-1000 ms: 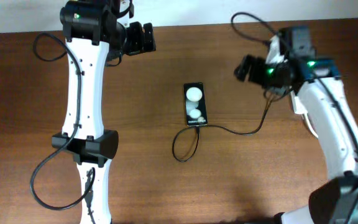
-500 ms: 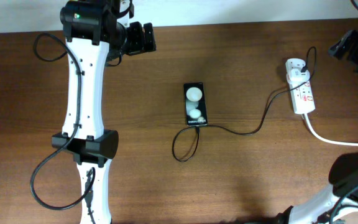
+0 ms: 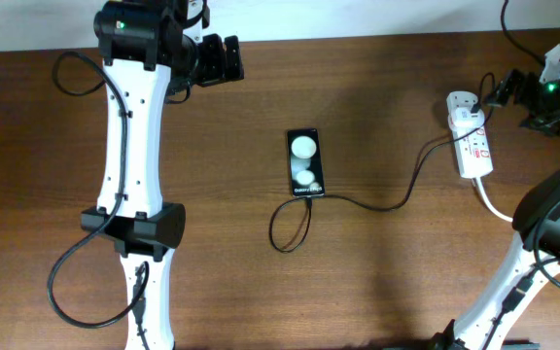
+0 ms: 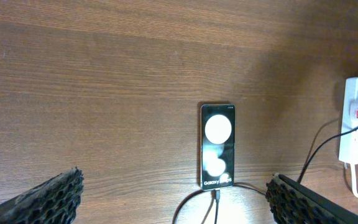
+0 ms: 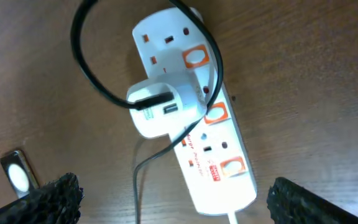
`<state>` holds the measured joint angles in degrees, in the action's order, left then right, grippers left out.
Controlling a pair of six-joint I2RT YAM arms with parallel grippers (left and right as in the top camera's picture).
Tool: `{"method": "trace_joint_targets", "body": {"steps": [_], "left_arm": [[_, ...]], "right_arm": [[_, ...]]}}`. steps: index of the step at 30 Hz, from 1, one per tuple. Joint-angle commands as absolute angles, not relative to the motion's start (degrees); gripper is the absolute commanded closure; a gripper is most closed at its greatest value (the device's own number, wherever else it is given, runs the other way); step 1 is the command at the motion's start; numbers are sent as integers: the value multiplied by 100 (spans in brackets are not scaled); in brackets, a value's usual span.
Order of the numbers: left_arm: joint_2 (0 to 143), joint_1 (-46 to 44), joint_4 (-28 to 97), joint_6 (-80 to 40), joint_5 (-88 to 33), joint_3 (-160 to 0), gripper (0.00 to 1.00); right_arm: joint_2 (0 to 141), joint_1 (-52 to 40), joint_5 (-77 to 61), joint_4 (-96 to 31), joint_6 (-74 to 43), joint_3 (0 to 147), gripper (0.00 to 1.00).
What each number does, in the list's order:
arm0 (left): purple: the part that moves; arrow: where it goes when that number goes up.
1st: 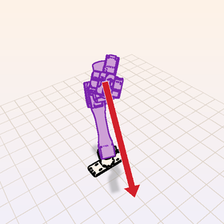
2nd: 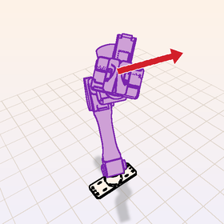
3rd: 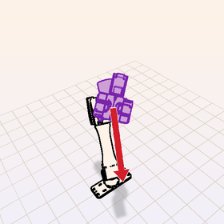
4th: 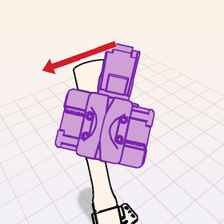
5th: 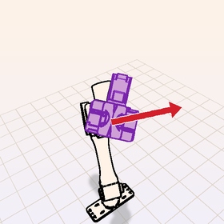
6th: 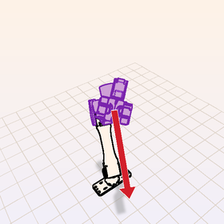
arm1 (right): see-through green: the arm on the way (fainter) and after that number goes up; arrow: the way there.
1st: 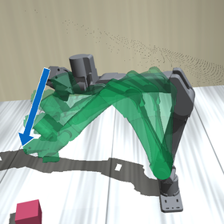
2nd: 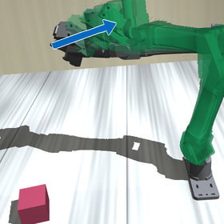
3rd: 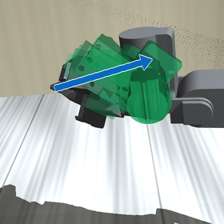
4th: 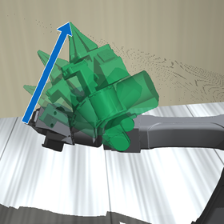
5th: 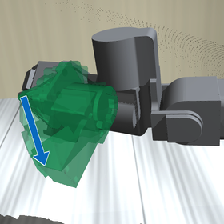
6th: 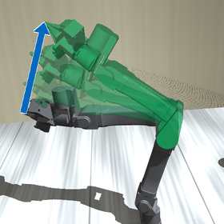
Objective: Plug charger to phone and switch on socket
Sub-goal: 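Move the right gripper over the power strip's orange switch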
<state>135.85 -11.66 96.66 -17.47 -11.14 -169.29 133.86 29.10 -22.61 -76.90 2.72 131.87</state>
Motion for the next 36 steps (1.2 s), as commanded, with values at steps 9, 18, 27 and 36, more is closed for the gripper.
{"method": "trace_joint_targets", "body": {"steps": [9, 18, 27, 36], "left_arm": [[13469, -1162, 9671, -1640, -1155, -16982, 1], [13469, -1162, 9671, -1640, -1155, -16982, 1], [13469, -1162, 9671, -1640, -1155, -16982, 1], [13469, -1162, 9673, -1640, -1155, -16982, 1]], "right_arm": [[14000, 2545, -2316, -7089, 250, 13172, 1], [14228, 2506, -2080, -7096, 252, 13109, 1], [14396, 2171, -2078, -7002, 150, 13102, 1], [14396, 2171, -2078, -7070, -187, 13102, 1]]}}
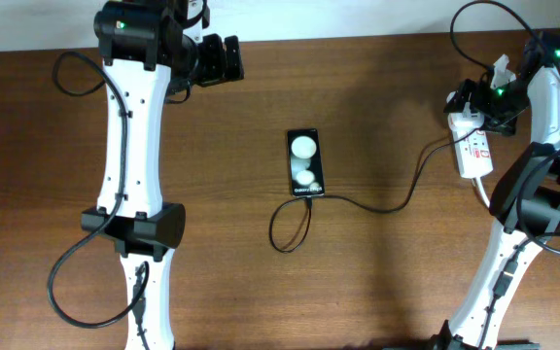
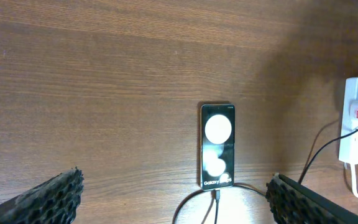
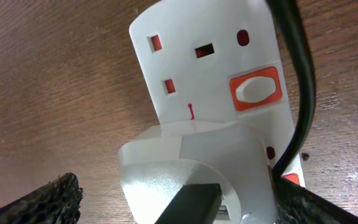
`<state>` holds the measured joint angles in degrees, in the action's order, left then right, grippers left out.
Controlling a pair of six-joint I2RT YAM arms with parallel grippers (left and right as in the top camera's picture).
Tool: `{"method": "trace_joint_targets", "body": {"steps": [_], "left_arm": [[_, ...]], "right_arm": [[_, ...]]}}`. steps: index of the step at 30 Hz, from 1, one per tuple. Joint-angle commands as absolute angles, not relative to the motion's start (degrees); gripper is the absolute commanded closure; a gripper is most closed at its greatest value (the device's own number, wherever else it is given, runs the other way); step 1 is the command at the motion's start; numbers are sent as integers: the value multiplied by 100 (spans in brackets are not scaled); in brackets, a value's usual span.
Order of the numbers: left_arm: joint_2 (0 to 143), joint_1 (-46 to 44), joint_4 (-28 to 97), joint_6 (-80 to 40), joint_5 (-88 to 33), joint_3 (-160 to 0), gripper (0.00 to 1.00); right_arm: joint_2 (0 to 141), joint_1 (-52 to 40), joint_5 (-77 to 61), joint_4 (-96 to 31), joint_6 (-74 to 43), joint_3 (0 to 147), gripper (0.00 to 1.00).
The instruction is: Plug charger to phone and switch on socket
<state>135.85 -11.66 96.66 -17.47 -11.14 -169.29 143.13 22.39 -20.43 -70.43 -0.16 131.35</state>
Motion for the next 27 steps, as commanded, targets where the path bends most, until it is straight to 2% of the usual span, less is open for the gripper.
{"method": "trace_joint_targets", "body": {"steps": [1, 8, 10, 27], "left_arm": [[13469, -1162, 9671, -1640, -1155, -16982, 1], [13469, -1162, 9673, -1640, -1155, -16982, 1], [13469, -1162, 9671, -1640, -1155, -16982, 1], [13469, -1160, 9671, -1640, -1155, -16982, 1]], "right_arm": [[14396, 2171, -2080, -7070, -228, 13102, 1], [14396, 2171, -2130, -6812, -333, 12582, 2], [14396, 2165, -2622, -6670, -333, 12352, 1], [14396, 1796, -3026, -6925, -548, 12355, 0]]}}
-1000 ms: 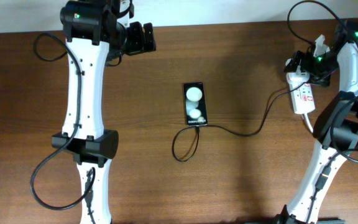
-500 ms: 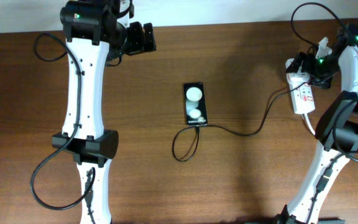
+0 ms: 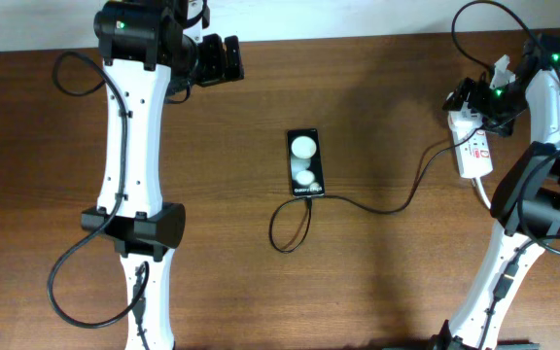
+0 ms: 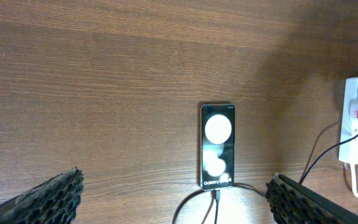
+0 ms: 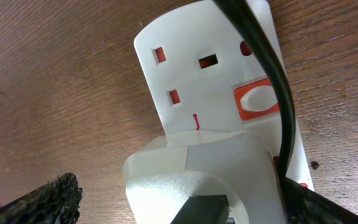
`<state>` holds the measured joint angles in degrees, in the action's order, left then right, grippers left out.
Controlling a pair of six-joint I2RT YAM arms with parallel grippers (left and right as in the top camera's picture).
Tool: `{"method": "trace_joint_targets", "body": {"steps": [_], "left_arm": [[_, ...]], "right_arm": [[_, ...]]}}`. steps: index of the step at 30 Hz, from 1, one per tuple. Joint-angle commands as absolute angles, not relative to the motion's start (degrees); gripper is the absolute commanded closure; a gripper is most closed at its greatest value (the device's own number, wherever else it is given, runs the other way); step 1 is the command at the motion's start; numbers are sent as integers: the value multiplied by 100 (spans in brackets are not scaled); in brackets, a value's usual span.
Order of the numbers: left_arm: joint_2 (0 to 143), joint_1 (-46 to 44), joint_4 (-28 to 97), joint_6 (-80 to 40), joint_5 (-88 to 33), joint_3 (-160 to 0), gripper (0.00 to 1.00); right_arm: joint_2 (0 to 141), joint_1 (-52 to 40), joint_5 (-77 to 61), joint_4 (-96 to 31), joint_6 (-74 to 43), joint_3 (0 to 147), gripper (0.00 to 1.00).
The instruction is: Plug charger to phone and switch on socket
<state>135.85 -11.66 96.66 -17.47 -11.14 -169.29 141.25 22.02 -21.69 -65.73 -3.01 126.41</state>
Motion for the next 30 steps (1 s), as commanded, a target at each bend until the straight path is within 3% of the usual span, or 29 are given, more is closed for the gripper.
{"method": "trace_joint_targets", "body": {"steps": [1, 30], "left_arm": [[13469, -1162, 9671, -1640, -1155, -16982, 1], [13469, -1173, 9671, -1640, -1155, -16982, 1]], "right_arm": [[14396, 1796, -3024, -6952, -548, 12355, 1], [13968, 1811, -2305, -7177, -996, 12398, 0]]}}
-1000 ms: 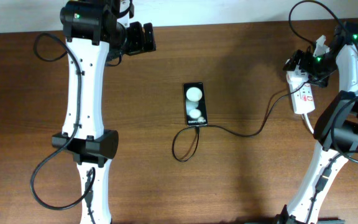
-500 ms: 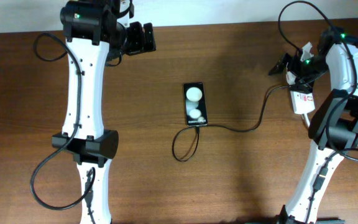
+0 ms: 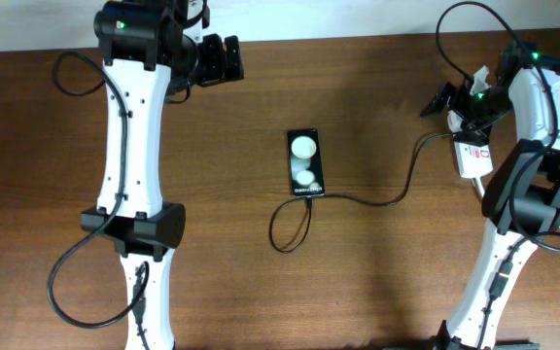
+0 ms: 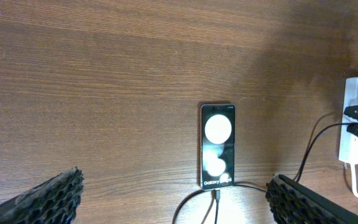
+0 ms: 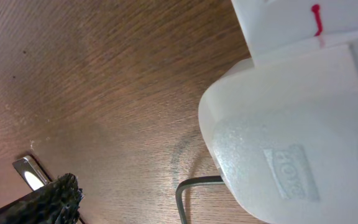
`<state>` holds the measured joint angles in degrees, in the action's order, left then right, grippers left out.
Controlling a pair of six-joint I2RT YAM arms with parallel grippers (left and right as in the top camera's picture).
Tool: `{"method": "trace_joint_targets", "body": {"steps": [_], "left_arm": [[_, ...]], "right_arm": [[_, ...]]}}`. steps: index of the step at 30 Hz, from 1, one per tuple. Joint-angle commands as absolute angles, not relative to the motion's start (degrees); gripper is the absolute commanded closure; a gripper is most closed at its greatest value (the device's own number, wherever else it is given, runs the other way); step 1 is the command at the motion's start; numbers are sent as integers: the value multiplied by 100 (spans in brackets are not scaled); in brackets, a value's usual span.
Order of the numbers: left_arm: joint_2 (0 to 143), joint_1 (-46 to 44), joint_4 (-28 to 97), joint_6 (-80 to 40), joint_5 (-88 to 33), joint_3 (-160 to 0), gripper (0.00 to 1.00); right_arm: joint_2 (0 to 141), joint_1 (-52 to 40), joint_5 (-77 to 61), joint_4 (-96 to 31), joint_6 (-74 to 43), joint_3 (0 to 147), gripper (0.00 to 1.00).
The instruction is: Plug charger to phone and switch on socket
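Observation:
The black phone (image 3: 305, 162) lies face up mid-table, also in the left wrist view (image 4: 217, 145). A black cable (image 3: 397, 199) meets its near edge, loops, and runs right to the white power strip (image 3: 472, 156). My right gripper (image 3: 458, 105) is open and low over the strip's far end. The white charger adapter (image 5: 291, 124) fills that wrist view, with one finger (image 5: 48, 200) showing at bottom left. The strip's switches are hidden. My left gripper (image 3: 217, 58) hangs open at the far left, high above the table.
The strip's own white lead (image 3: 494, 204) runs off toward the right edge by the right arm's base. A black cable (image 3: 71, 73) of the left arm loops at the far left. The white left arm (image 3: 129, 175) stands along the table's left side.
My right gripper has shifted left and come closer to the adapter, which now fills its wrist view; the socket holes and orange switch are out of view. Phone, cable and left arm are unchanged.
My right gripper first stood open to the right of the strip, seeing the whole strip and adapter. Then it was over the strip's far end, close above the top socket, and now sits against the adapter. The phone kept its cable and the left arm stayed still.

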<state>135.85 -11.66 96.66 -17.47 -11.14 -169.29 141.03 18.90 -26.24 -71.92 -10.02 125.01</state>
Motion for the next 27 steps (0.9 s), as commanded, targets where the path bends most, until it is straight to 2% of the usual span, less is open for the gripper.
{"method": "trace_joint_targets", "body": {"steps": [1, 13, 27], "left_arm": [[13469, -1170, 9671, -1640, -1155, -16982, 1], [13469, -1173, 9671, -1640, -1155, -16982, 1], [13469, -1173, 9671, -1640, -1153, -16982, 1]], "right_arm": [[13878, 1811, -2307, -7185, -1000, 12420, 0], [12993, 1804, -1723, -7415, -1258, 12420, 0], [10790, 1800, 21, -8086, -1603, 12418, 0]]}}
